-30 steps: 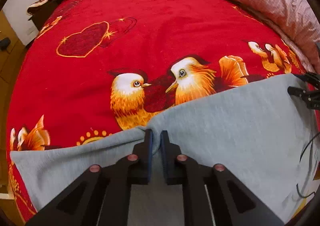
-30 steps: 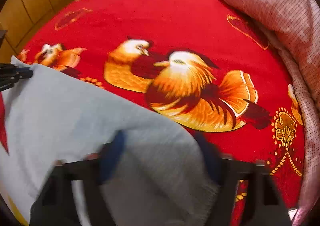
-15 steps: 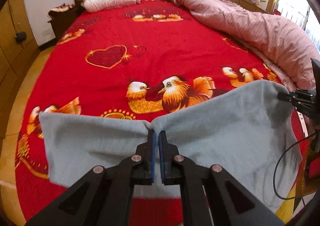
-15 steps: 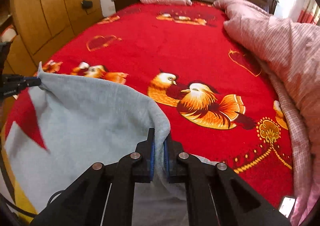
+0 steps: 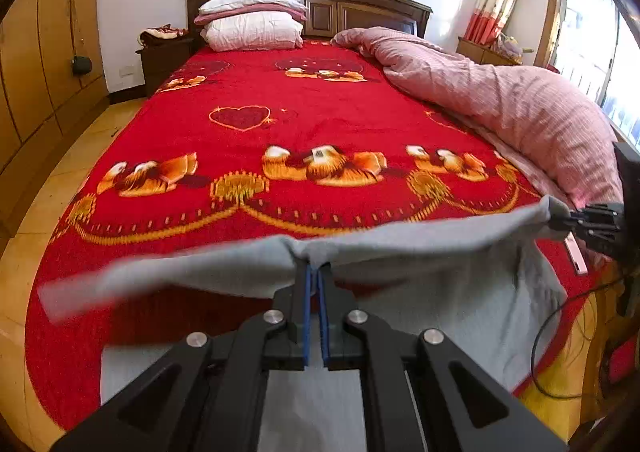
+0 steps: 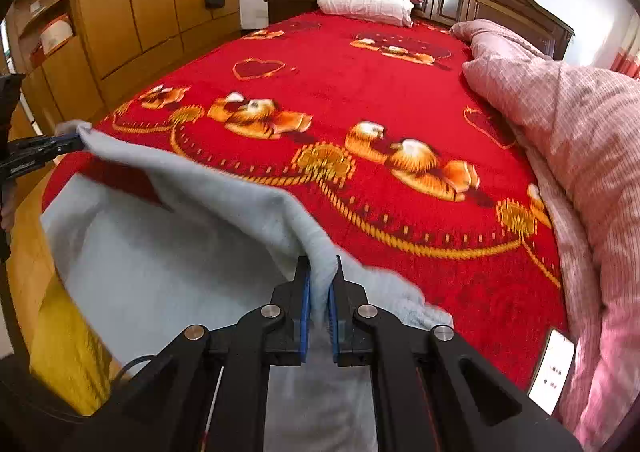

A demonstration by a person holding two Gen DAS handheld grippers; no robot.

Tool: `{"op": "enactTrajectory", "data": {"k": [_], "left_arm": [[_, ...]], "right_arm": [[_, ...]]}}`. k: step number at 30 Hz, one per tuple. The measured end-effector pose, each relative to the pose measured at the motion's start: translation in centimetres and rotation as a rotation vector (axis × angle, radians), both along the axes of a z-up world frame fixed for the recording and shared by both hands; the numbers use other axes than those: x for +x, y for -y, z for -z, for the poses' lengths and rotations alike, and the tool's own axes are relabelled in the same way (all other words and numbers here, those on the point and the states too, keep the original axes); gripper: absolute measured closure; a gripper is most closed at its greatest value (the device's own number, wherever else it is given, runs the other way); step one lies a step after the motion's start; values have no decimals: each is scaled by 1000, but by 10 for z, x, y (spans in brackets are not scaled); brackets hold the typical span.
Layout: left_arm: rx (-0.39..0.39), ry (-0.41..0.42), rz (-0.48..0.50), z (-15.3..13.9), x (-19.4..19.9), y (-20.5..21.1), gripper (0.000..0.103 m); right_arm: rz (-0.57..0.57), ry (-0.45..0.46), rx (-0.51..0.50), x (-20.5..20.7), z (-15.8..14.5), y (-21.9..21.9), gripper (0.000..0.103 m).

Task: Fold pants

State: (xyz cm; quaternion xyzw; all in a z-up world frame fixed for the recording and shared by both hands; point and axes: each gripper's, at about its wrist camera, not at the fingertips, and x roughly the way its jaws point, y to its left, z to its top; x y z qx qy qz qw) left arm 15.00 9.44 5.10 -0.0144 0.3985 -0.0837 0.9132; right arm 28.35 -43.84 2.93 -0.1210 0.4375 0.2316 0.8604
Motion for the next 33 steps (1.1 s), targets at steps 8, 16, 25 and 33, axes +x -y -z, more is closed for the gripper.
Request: {"op": "enactTrajectory", "data": {"k": [8, 16, 25, 33], "left_arm": [[-52, -23, -36, 26, -68, 3, 100], [-81, -124, -50, 70, -91, 4, 100], [-102, -236, -89, 106, -96, 0, 97], [-213, -246, -89, 94, -107, 0, 66]], "right_arm": [[0, -21, -5, -49, 20, 9, 94], [22, -95, -35, -73, 67, 11, 94], [82, -104, -33, -84, 94, 13, 77], [176, -95, 1, -108, 82, 16, 54]]}}
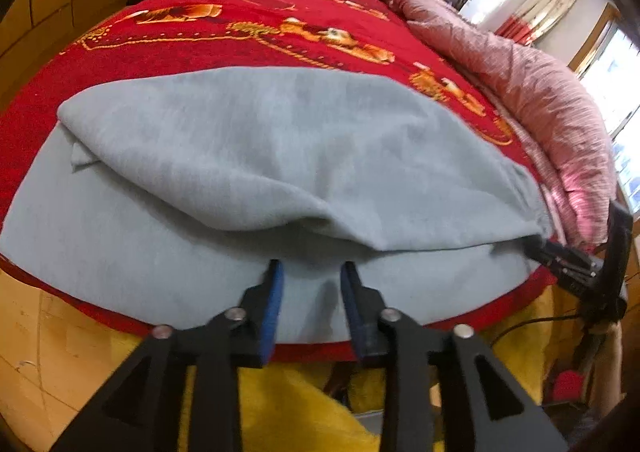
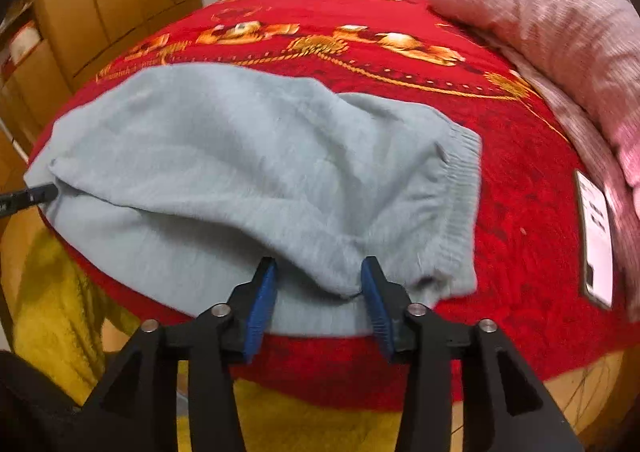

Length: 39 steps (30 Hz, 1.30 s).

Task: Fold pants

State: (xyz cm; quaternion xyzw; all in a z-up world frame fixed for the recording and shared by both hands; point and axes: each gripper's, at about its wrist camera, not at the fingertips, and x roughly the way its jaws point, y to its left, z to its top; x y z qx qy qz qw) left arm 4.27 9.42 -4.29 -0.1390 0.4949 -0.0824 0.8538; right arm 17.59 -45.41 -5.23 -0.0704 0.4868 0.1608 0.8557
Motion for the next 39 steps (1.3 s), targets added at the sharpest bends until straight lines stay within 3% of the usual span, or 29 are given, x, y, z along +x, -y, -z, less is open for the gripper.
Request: {"op": "enactTrajectory", "data": {"k": [4, 9, 12, 20, 26, 27, 28, 31, 35, 39], "left_arm": [[-83, 11, -15, -6, 6, 4, 54], [-160, -19, -66, -1, 21, 4, 54], [-165, -20, -90, -2, 26, 2, 54], [-153, -29, -135, 5, 38, -4, 55], [-145, -25, -161, 10, 41, -7, 88], [-158, -25, -165, 10, 40, -9, 92], [-169, -20, -167, 9, 38, -10, 93], [-151, 23, -159, -6, 31, -11, 96], [-122, 97, -140, -35, 18, -10, 97], [-118, 119, -131, -51, 4, -12, 98]], "right_arm": [[80, -16, 118, -11, -12, 17, 49], [245, -97, 353, -6, -15, 49, 46], [333, -153, 472, 4, -8, 63, 46], [499, -203, 557, 24, 14, 75, 46], [518, -169, 551, 27, 28, 74, 46], [519, -166, 547, 28, 27, 74, 51], [523, -163, 544, 28, 27, 75, 66], [536, -140, 543, 28, 18, 83, 92], [514, -89, 586, 22, 1, 96, 95], [482, -54, 628, 13, -15, 104, 96]]}}
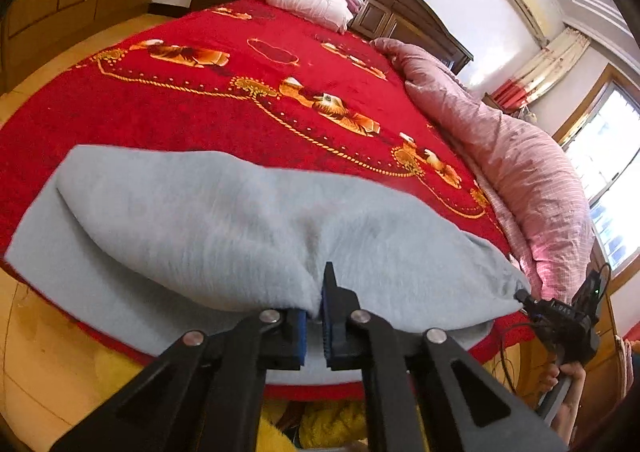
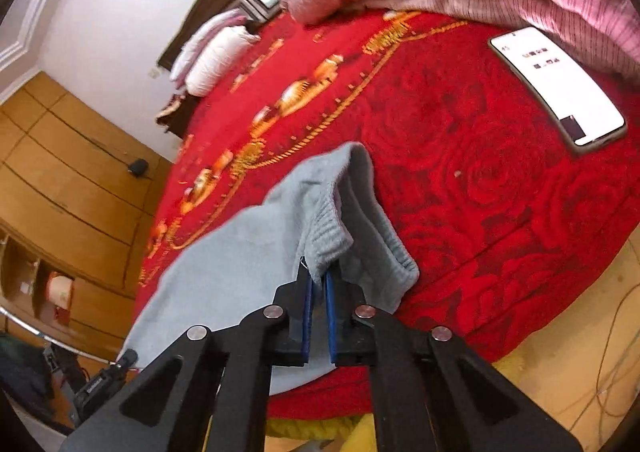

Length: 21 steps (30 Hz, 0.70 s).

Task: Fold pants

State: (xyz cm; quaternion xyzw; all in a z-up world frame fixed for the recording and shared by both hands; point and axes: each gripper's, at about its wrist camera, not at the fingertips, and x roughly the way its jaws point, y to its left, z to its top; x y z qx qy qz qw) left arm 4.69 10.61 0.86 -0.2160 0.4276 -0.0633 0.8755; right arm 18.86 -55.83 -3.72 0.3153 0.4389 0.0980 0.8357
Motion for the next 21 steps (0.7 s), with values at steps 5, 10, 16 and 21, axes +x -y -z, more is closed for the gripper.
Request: {"op": "enactTrajectory", "data": {"k": [5, 10, 16, 21], "left_arm": [[-2, -55, 10, 15, -14, 0, 98], [-32, -141, 2, 49, -23, -2, 98], [-15, -185, 5, 67, -21, 0, 95], [4, -176, 2, 57, -26, -11, 78]], "right_arm": [[-30, 3, -57, -11, 2, 2, 96], [-38, -32, -106, -16, 22, 1, 96], [-66, -62, -223, -12, 40, -8, 96], [-78, -67, -260, -14, 35, -8, 88]]}}
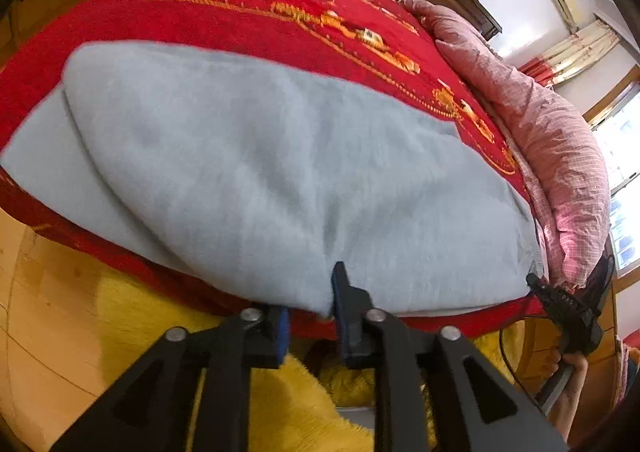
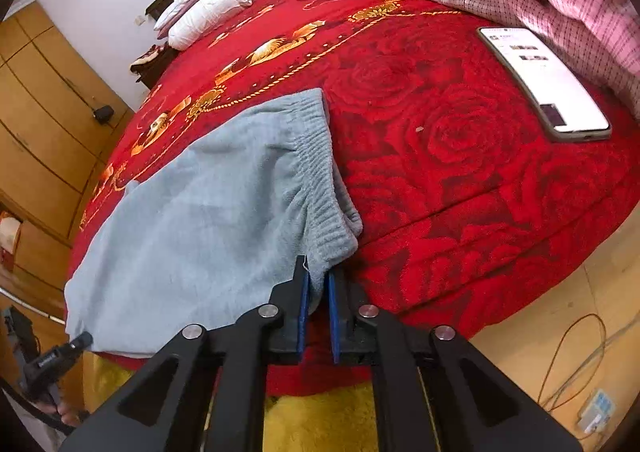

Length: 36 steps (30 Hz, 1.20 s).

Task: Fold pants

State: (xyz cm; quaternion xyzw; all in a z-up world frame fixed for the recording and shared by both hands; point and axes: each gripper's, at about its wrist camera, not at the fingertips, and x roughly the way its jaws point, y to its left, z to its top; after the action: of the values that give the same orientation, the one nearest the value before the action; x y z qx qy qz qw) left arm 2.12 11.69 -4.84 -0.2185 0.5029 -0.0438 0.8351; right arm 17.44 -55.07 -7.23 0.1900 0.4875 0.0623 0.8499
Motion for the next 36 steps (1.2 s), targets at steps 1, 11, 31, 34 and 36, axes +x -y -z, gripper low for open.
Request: {"op": "enactTrajectory", "data": {"k": [1, 11, 31, 34, 36], "left_arm": [[18, 11, -3, -6, -3, -4, 76], [216, 105, -161, -43, -40, -64, 60], [121, 151, -297, -18, 35, -104, 90], [104, 194, -222, -30, 43, -85, 89], [75, 198, -166, -32, 50, -74, 86]], "right_arm": [[-1, 1, -15, -1, -4, 1, 86], [-118, 121, -161, -25, -57, -35, 77], [-271, 49, -238, -13, 0, -127, 68], [-271, 60, -238, -14, 0, -127, 67], [-266, 69, -226, -15, 1, -125, 66]]}}
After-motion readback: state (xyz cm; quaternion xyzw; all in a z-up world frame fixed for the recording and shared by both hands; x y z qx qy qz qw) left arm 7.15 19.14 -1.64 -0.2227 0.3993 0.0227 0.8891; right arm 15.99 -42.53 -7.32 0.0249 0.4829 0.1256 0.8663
